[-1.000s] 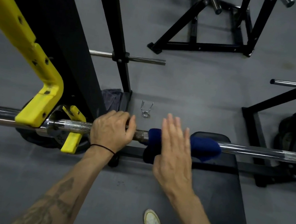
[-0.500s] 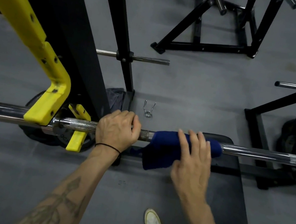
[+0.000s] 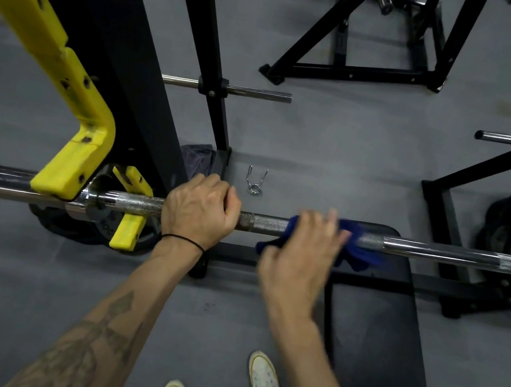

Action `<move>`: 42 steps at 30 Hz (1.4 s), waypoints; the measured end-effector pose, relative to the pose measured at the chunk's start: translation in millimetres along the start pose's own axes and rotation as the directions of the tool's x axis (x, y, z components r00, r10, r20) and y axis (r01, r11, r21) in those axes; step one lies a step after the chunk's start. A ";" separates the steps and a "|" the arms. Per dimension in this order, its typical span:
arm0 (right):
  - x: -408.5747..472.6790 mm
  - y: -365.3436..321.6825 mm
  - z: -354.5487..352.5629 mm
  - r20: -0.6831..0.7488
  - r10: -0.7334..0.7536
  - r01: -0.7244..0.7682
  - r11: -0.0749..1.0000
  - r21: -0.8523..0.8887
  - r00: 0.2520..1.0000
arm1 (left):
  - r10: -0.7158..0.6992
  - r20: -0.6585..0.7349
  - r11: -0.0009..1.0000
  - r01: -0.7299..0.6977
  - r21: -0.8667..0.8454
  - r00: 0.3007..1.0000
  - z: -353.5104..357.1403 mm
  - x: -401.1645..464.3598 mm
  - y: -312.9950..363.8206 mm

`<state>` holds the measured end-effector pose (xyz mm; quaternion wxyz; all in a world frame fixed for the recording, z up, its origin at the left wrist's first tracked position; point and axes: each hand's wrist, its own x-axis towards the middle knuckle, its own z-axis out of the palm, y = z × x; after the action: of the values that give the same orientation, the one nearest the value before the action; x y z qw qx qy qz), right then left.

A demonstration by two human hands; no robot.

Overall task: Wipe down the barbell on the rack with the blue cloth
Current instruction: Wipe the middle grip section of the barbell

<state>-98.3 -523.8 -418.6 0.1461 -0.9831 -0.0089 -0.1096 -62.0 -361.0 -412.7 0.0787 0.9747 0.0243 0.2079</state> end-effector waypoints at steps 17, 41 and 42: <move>-7.1 -1.1 6.7 0.046 -0.283 0.283 0.959 0.015 0.958 | -0.025 0.027 1.000 0.025 0.017 0.999 2.1 -2.4 -0.6; -0.8 35.3 0.0 -0.092 -0.111 0.116 0.992 0.050 0.990 | -0.083 -0.142 0.994 0.092 0.055 0.986 15.9 -13.4 12.0; -4.3 19.7 5.7 -0.063 -0.200 0.204 0.977 0.062 0.978 | -0.074 -0.147 0.995 0.083 0.058 0.986 16.5 -14.2 11.3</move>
<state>-100.3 -540.9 -430.5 0.1676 -0.9681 -0.1082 -0.1513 -68.1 -375.6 -431.4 0.0536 0.9574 0.0749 0.2738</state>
